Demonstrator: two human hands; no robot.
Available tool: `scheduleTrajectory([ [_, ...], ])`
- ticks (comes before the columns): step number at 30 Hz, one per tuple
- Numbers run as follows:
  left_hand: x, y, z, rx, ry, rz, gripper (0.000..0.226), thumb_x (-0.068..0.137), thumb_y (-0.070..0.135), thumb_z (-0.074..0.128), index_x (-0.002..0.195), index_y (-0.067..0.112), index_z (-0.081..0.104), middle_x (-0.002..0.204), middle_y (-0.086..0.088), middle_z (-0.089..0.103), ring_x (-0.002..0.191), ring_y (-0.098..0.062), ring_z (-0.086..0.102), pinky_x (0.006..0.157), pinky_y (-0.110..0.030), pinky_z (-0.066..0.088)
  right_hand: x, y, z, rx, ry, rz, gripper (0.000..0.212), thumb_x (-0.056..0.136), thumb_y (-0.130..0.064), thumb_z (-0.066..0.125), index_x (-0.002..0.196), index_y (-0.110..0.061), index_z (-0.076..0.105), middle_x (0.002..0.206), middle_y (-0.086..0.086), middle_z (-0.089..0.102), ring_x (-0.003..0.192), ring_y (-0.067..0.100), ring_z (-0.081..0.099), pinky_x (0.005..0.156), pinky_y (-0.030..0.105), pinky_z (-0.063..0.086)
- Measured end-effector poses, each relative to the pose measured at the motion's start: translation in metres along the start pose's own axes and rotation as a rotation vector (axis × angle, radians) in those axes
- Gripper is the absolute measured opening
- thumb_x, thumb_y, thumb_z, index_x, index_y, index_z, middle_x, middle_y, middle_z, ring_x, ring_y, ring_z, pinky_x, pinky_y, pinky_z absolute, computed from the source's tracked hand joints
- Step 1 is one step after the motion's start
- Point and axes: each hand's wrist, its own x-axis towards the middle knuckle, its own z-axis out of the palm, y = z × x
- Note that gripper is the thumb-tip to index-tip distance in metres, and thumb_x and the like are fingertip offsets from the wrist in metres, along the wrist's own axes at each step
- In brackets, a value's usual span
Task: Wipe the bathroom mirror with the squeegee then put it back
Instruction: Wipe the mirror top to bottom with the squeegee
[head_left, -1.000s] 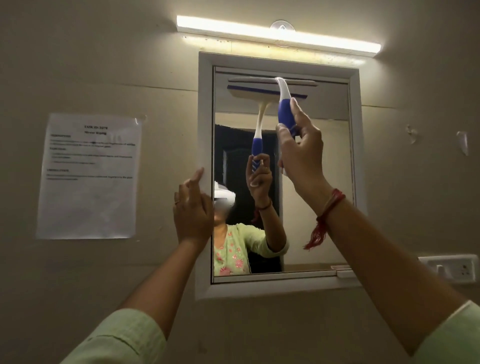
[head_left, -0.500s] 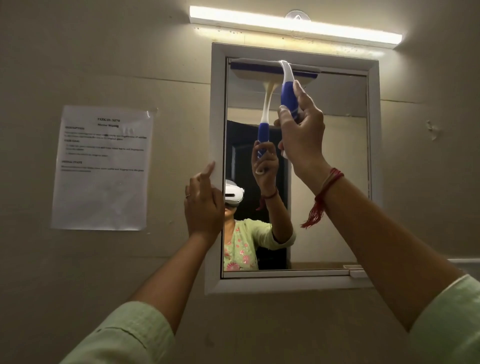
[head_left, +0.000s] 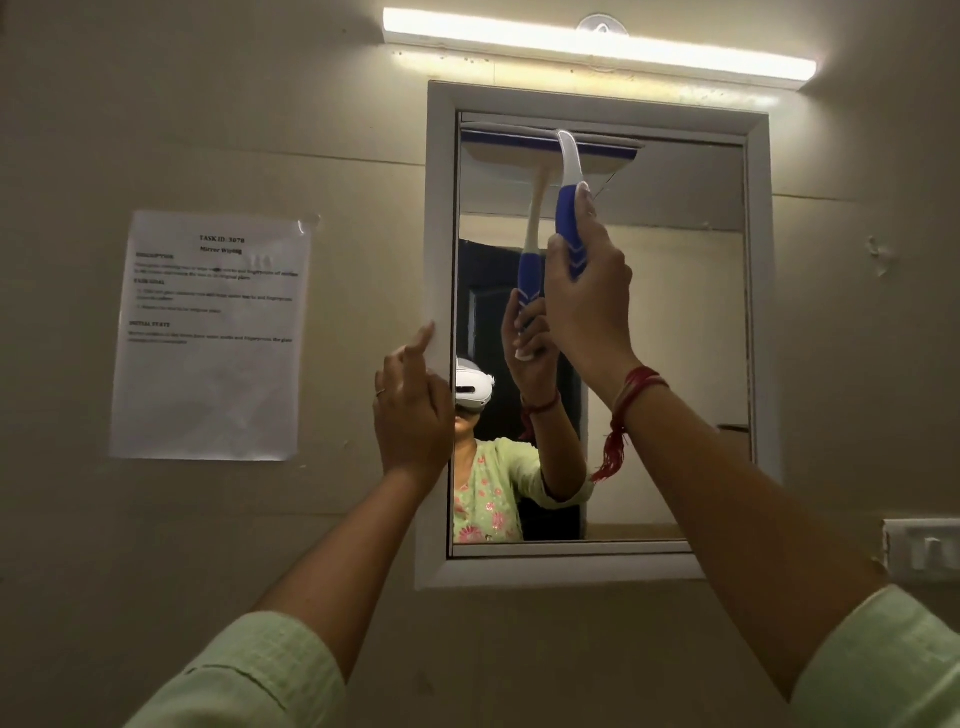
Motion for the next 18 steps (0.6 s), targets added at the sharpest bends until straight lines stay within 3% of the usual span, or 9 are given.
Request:
scheduleTrajectory([
  [12, 0.0, -0.001, 0.002, 0.019, 0.012, 0.01, 0.05, 0.089, 0.025, 0.024, 0.134, 0.014, 0.043, 0.104, -0.015, 0.057, 0.09, -0.023, 0.051, 0.075, -0.024, 0.033, -0.018, 0.013, -0.009, -0.12, -0.032, -0.021, 0.05, 0.096, -0.018, 0.047, 0.143, -0.013, 0.028, 0.088, -0.026, 0.05, 0.066, -0.007, 0.054, 0.062, -0.005, 0.04],
  [15, 0.0, 0.001, 0.001, 0.036, 0.019, -0.004, 0.05, 0.088, 0.025, 0.025, 0.133, 0.016, 0.044, 0.105, -0.014, 0.058, 0.092, -0.024, 0.053, 0.078, -0.033, 0.039, -0.025, 0.011, -0.009, -0.128, -0.043, -0.015, 0.051, 0.096, -0.019, 0.046, 0.143, -0.014, 0.027, 0.095, -0.017, 0.053, 0.067, -0.004, 0.056, 0.066, -0.001, 0.044],
  [18, -0.001, 0.002, 0.0, 0.047, 0.02, -0.018, 0.05, 0.087, 0.025, 0.025, 0.133, 0.018, 0.044, 0.105, -0.012, 0.059, 0.092, -0.024, 0.053, 0.081, -0.039, 0.04, -0.032, 0.007, -0.01, -0.123, -0.053, -0.015, 0.051, 0.096, -0.02, 0.046, 0.144, -0.015, 0.026, 0.106, 0.0, 0.062, 0.08, 0.004, 0.06, 0.077, 0.017, 0.051],
])
